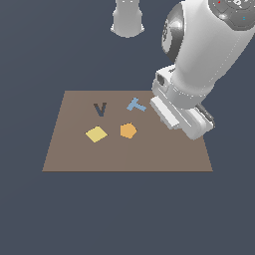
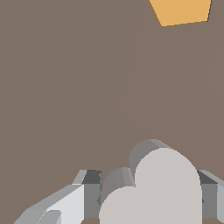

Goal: Insert a designated object into the corresponding slot on a board.

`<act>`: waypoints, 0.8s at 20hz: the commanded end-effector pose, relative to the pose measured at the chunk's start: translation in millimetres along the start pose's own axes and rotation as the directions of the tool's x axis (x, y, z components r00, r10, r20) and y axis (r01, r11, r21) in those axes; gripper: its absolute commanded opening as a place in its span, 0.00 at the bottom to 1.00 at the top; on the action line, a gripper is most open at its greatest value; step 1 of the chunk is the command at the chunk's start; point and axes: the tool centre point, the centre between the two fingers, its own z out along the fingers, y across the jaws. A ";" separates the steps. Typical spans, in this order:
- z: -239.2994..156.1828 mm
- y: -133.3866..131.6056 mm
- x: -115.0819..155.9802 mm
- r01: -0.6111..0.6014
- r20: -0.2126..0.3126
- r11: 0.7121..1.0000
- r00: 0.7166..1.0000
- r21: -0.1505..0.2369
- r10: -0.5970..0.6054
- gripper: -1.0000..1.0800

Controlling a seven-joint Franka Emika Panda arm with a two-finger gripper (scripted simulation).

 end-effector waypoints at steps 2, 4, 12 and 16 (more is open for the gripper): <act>-0.7 2.3 -5.6 -0.063 0.000 0.998 0.998 0.000 0.063 0.00; -0.8 3.1 -8.1 -0.089 0.000 0.996 0.996 0.000 0.089 0.00; -1.1 4.1 -13.3 -0.139 0.000 0.990 0.990 0.000 0.139 0.00; 0.7 4.1 -13.3 -0.136 0.000 0.991 0.991 0.000 0.136 0.00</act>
